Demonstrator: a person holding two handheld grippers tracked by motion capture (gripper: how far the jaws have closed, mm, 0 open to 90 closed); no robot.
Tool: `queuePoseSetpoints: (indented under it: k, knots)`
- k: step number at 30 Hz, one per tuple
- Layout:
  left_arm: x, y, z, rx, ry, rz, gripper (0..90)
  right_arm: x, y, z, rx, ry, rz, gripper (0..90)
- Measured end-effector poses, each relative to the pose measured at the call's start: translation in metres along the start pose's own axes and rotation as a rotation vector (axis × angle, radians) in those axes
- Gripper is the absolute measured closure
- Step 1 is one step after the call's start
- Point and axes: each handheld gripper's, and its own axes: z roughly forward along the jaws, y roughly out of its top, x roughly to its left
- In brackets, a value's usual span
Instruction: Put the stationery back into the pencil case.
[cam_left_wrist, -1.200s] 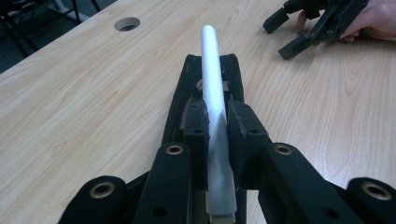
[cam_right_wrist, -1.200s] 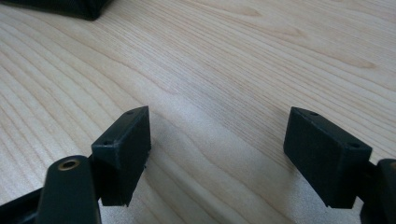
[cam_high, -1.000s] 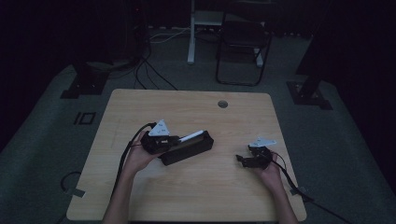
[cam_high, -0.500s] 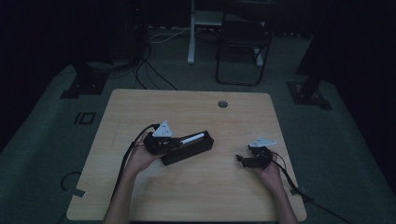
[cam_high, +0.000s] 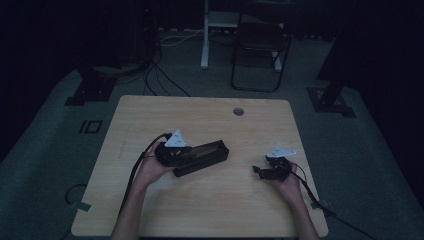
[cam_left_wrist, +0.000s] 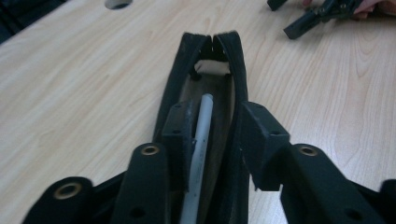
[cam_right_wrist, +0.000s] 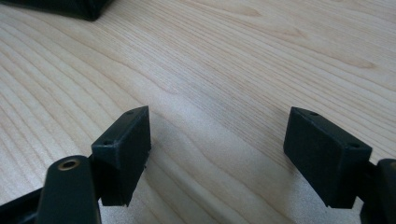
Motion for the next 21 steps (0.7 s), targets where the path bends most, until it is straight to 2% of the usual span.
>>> queuePoseSetpoints:
  k: [3,9,13,21]
  knots:
    - [0.002,0.000,-0.010,-0.024,0.033,-0.005,58.1,0.000,0.000,0.000,0.000,0.000,0.000,22.9]
    - [0.007,-0.005,-0.030,-0.026,0.086,-0.019,53.3,0.000,0.000,0.000,0.000,0.000,0.001,22.9]
    - [0.012,-0.013,-0.037,0.001,0.120,-0.033,51.5,0.000,0.000,0.000,0.000,0.000,0.001,22.9]
    - [0.021,-0.026,-0.049,0.056,0.145,-0.037,50.9,0.000,0.000,0.000,0.000,0.000,0.000,22.9]
